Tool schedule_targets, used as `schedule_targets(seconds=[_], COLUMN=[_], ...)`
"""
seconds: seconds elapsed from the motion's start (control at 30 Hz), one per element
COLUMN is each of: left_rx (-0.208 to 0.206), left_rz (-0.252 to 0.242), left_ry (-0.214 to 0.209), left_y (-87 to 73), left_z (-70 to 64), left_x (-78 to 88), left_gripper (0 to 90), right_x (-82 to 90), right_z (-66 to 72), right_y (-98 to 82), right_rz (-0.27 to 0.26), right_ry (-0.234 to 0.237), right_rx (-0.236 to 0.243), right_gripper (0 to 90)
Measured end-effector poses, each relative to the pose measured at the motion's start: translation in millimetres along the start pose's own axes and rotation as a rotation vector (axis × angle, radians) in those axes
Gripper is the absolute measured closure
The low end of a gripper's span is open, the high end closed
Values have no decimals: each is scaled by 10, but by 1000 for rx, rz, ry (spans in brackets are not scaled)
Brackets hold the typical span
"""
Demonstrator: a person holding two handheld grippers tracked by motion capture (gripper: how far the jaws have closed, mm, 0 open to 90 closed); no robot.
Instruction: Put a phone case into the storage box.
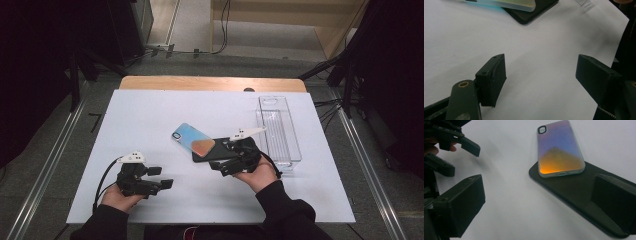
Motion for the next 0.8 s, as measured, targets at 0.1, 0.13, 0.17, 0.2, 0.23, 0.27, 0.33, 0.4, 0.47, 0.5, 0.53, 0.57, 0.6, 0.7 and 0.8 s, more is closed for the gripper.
schedule_targets(seconds=[0.1, 0.13, 0.17, 0.2, 0.23, 0.27, 0.33, 0.4, 0.47, 0.5, 0.53, 0.57, 0.6, 0.7, 0.8], left_rx=[1, 1, -1, -1, -1, -1, -2, -2, -2, -1, 0, -1, 0, -3, -4], left_rz=[-1, -1, -1, -2, -3, -3, -5, -5, -4, -1, -1, 0, -1, -3, -6], left_ry=[-1, -1, 0, 0, 0, -1, -5, -5, -3, -5, -5, -5, -5, -5, -7], left_y=[1, 1, 1, 2, 3, 3, 3, 4, 3, 3, 2, 1, 2, 5, 6], left_z=[-2, -2, 0, 0, 1, 1, -1, -2, -2, -3, -2, -2, -2, -3, -4], left_x=[-3, -3, -3, -2, 0, 1, 2, 2, 2, 2, 2, 1, 2, 4, 6], left_gripper=[248, 248, 249, 248, 248, 248, 248, 248, 248, 248, 248, 248, 248, 248, 248], right_x=[-34, -57, -69, -92, -125, -125, -153, -183, -211, -225, -241, -258, -273, -325, -380], right_z=[-4, -6, -7, -12, -16, -16, -25, -33, -45, -49, -54, -59, -63, -76, -90], right_y=[34, 55, 67, 90, 127, 127, 164, 196, 224, 236, 254, 274, 295, 361, 425], right_rz=[-5, -8, -7, -10, -11, -11, -8, -7, -6, -10, -10, -14, -13, -9, -11], right_ry=[9, 13, 14, 14, 12, 12, 1, 1, 8, 11, 11, 11, 8, 1, -2], right_rx=[-4, -7, -6, -4, 0, 0, 8, 12, 9, 3, -2, 2, 3, 3, 5], right_gripper=[0, 0, 0, 0, 0, 0, 0, 0, 0, 0, 0, 0, 0, 0, 0])
Point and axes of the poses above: each handheld gripper's, and its own axes: x roughly backward along the jaws, y roughly out of its top, z roughly to its left, the point moved 6 cm from there along -x, roughly forward along the jaws, and after that the axes turned 3 degrees about -y, right-handed, at the moved point
